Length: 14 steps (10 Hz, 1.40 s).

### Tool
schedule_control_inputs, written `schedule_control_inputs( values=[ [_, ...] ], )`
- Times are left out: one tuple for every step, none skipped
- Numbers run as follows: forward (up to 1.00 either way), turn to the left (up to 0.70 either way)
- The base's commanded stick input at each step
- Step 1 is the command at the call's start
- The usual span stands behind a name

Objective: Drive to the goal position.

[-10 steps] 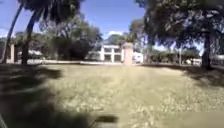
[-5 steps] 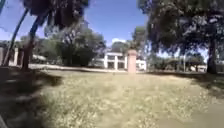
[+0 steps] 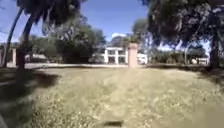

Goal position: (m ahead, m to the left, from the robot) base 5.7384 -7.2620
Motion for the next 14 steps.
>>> schedule_control_inputs(
  values=[
    [0.7, 0.0],
    [0.7, 0.0],
    [0.7, 0.0],
    [0.7, 0.0],
    [0.7, 0.0],
    [0.7, 0.0],
    [0.7, 0.0],
    [0.7, -0.04],
    [0.7, -0.14],
    [0.7, -0.35],
    [0.7, -0.35],
    [0.7, -0.34],
    [0.7, -0.3],
    [0.7, -0.26]
  ],
)
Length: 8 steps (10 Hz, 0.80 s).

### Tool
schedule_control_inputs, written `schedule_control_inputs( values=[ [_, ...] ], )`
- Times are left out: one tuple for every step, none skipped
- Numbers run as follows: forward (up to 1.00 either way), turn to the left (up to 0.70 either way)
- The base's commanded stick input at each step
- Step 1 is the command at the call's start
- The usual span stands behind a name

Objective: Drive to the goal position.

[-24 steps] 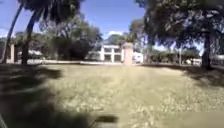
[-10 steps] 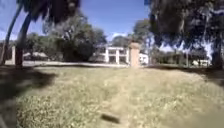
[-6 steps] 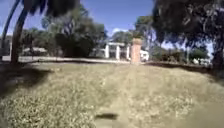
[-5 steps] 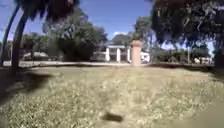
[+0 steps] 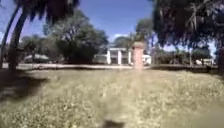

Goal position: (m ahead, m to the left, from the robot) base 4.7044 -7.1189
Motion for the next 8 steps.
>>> schedule_control_inputs(
  values=[
    [0.7, 0.0],
    [0.7, 0.0],
    [0.7, 0.0],
    [0.7, 0.0],
    [0.7, 0.0],
    [0.7, 0.0],
    [0.7, 0.0],
    [0.7, 0.0]
  ],
)
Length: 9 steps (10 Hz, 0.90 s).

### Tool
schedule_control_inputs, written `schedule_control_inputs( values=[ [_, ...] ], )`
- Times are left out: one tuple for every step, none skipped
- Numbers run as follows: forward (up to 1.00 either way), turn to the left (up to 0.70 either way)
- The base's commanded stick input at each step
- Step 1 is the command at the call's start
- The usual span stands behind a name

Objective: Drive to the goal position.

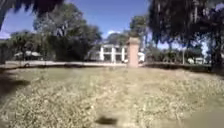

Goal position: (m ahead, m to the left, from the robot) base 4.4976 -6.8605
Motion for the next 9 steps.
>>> schedule_control_inputs(
  values=[
    [0.7, 0.0],
    [0.7, 0.0],
    [0.7, 0.0],
    [0.7, 0.0],
    [0.7, 0.0],
    [0.7, 0.0],
    [0.7, 0.0],
    [0.7, 0.0],
    [0.7, -0.35]
  ],
)
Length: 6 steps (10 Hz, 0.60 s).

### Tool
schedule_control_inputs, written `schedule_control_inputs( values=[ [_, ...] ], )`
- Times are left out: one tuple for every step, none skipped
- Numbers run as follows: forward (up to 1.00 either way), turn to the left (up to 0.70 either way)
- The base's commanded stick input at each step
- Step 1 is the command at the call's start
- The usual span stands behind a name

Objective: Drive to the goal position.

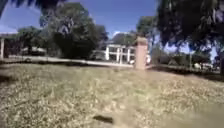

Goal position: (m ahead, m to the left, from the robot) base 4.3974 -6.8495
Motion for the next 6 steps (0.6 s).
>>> schedule_control_inputs(
  values=[
    [0.7, -0.33],
    [0.7, -0.22],
    [0.7, -0.08],
    [0.7, 0.0],
    [0.7, 0.0],
    [0.7, 0.0]
  ],
)
